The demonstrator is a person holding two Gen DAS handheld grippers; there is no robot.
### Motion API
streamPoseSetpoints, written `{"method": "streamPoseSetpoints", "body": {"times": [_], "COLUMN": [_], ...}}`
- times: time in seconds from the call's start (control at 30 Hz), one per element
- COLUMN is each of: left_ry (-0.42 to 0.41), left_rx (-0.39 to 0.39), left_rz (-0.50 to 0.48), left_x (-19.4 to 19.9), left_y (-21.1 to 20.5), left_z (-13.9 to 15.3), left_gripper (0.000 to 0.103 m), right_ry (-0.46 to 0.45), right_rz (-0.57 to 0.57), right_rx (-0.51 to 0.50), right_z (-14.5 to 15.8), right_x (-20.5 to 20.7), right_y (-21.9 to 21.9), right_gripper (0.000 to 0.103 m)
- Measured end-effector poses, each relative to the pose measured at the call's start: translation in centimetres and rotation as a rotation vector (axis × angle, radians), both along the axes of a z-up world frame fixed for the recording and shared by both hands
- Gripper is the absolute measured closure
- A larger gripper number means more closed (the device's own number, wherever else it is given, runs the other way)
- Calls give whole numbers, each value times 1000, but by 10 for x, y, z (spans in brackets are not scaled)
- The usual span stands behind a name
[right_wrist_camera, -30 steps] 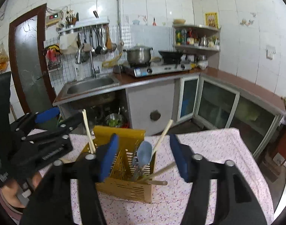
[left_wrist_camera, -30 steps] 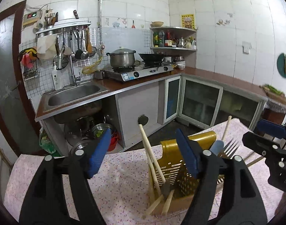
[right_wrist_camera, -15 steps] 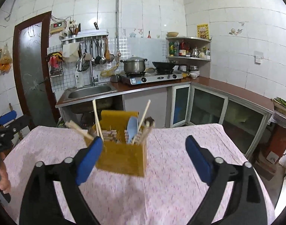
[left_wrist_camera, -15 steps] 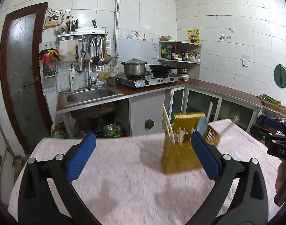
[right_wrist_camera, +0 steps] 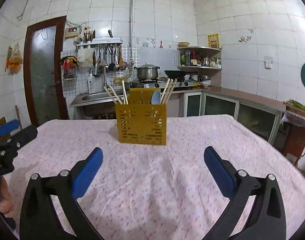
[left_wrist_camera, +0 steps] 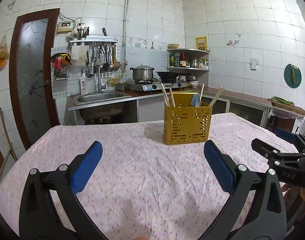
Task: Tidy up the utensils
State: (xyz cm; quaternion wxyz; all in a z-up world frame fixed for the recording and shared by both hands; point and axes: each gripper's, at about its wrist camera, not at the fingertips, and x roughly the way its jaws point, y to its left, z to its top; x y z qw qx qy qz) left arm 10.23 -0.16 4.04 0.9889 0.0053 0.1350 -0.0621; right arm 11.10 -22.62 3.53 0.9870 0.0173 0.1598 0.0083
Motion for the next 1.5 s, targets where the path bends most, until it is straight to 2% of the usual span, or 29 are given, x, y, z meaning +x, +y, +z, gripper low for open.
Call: {"method": "streamPoseSetpoints", "body": {"times": [0.13, 0.3, 0.57, 0.73, 0.93, 1.5], "left_ry": [-14, -39, -28, -49, -67, -48], "left_rx": [13, 58, 30, 26, 35, 24], "left_rz": [48, 78, 77, 71, 54, 48], "left_x": [-13, -14, -11, -17, -23, -19], "left_y": [0, -3, 5, 6, 2, 1], "left_z": [-22, -33, -33, -33, -32, -33], "left_gripper": [5, 5, 5, 5, 5, 5], "right_ry": [-15, -41, -69, -92, -85, -99], "right_rz": [-9, -13, -15, -12, -12, -13], "right_rx": [3, 19, -13, -28, -14, -19], "right_z": [-17, -24, -26, -23, -23, -22], "right_x": [-9, -14, -21, -25, -25, -27], "right_y": [-2, -2, 2, 6, 5, 6], "right_gripper": [4, 4, 4, 4, 4, 4]}}
